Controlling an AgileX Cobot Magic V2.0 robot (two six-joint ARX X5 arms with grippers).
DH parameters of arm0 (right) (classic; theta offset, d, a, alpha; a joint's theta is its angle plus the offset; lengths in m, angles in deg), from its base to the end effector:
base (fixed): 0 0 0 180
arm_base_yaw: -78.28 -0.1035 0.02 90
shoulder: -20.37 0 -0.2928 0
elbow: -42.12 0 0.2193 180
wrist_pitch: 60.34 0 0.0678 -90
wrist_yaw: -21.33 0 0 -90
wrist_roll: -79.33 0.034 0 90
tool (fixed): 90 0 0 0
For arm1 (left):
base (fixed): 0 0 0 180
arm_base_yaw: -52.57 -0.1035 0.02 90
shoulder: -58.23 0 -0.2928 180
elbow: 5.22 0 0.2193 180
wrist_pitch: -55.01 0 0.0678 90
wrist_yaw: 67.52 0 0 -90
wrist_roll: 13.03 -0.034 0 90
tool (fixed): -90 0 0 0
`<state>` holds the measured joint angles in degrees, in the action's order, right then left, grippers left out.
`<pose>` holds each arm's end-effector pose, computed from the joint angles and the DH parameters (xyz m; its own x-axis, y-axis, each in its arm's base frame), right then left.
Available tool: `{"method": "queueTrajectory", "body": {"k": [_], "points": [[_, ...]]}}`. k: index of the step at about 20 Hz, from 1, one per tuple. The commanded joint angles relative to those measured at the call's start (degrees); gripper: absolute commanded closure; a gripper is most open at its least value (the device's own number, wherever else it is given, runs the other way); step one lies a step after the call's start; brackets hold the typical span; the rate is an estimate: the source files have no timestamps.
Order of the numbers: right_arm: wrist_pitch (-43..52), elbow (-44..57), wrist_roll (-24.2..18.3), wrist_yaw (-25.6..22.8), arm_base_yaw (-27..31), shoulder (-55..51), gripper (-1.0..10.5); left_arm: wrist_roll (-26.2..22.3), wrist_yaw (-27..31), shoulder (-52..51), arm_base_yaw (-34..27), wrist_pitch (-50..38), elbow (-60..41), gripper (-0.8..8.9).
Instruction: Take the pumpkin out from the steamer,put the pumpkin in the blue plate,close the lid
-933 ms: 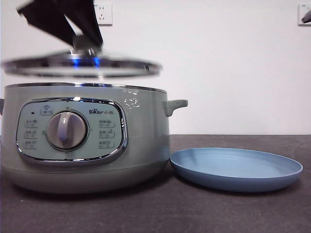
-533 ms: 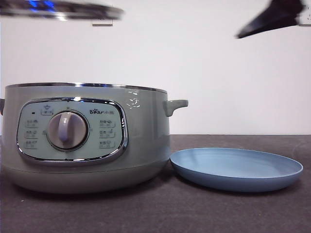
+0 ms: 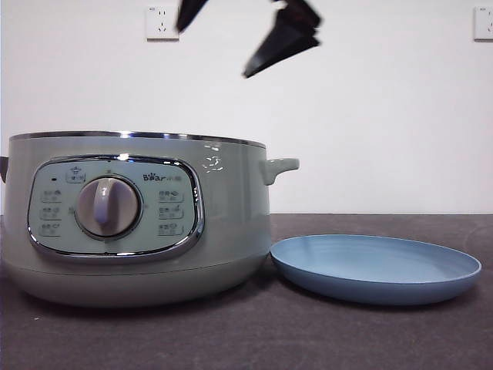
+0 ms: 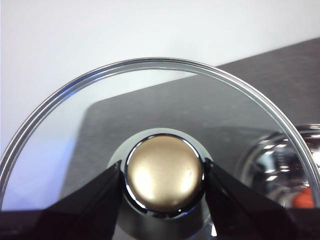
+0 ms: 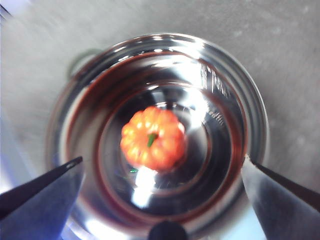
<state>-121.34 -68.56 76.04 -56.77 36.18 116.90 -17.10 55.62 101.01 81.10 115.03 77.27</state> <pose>0.2439 0.2298 0.3743 0.3583 0.6017 -0.7139 -0.7905 0.6024 0.1109 0.0652 -0.0143 0.4091 0.9510 0.1052 -0.2906 -0.0287 0.9663 0.2558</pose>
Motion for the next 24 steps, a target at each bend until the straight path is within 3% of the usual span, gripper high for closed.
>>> {"method": "queueTrajectory", "body": {"k": [1,5,16,17,18,19,20,24], "points": [[-2.4,-6.3,-2.3,-0.8,-2.5,6.5,3.4,-0.7,2.9,-1.0,0.1,-1.5,0.2,8.22],[-4.0,-11.5,-5.2,-7.7,-5.7,15.1,3.4,-0.7,4.2,-1.3,0.1,-0.5,0.2,8.22],[-1.2,-11.5,-6.8,-7.5,-7.8,27.8,3.5,-0.7,4.1,-1.2,0.1,0.0,0.2,8.22],[-0.5,-11.5,-6.8,-7.6,-7.9,28.3,3.8,-0.7,4.1,-1.2,0.1,0.5,0.2,8.22],[-0.1,-11.5,-6.7,-7.6,-8.0,28.3,5.5,-0.7,4.1,-1.2,0.1,1.1,0.2,8.22],[0.0,-11.5,-6.7,-7.6,-8.0,28.3,8.3,-0.7,4.1,-1.2,0.1,1.8,0.2,8.22],[0.0,-11.5,-6.6,-7.7,-8.0,28.3,9.5,-0.6,4.1,-1.2,0.1,2.2,0.2,8.22],[0.5,-11.6,-5.7,-7.8,-8.2,27.0,9.6,-0.5,3.3,-1.2,0.1,2.4,0.2,8.22]]}}
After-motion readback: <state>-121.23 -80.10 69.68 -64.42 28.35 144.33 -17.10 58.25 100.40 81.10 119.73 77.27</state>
